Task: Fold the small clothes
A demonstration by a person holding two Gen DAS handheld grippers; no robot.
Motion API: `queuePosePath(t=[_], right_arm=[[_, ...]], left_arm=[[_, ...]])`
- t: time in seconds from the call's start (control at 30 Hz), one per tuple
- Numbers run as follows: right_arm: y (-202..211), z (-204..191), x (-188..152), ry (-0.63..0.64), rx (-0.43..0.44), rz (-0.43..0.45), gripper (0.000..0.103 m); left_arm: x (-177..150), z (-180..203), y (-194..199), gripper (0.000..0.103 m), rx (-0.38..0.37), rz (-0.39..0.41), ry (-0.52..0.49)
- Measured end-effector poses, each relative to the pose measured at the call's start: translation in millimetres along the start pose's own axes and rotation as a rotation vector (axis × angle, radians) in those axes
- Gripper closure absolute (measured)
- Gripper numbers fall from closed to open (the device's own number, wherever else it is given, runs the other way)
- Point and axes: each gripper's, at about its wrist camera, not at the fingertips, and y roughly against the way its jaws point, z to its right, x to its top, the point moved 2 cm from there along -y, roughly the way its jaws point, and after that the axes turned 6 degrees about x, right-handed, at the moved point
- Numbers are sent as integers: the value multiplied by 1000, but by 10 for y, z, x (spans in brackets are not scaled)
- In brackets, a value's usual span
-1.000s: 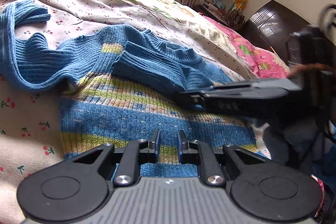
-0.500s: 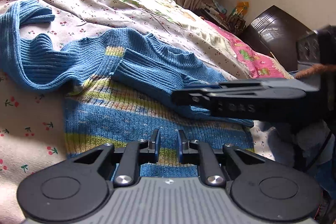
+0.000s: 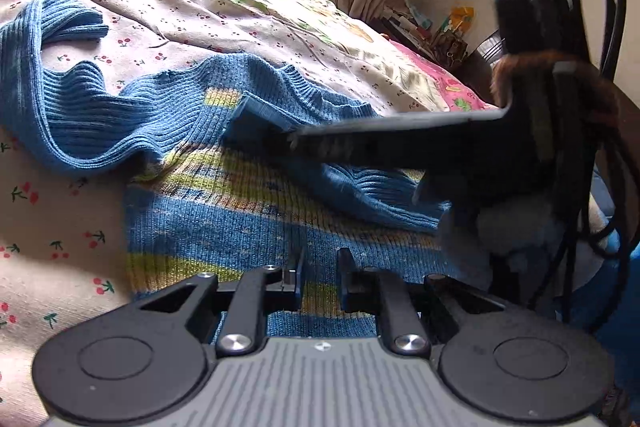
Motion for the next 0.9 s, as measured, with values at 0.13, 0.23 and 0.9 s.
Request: queuePosePath(t=[0.13, 0.23, 0.9], right_arm=[[49, -16, 98, -5, 10, 60, 97], [-117, -160, 18, 43, 64, -5, 96], [933, 1266, -770, -318, -181, 122, 83]], left_arm=[[1, 0, 1, 76, 0, 1, -4], [2, 1, -3, 76, 4, 3, -7], [468, 490, -229, 73, 55, 83, -190]])
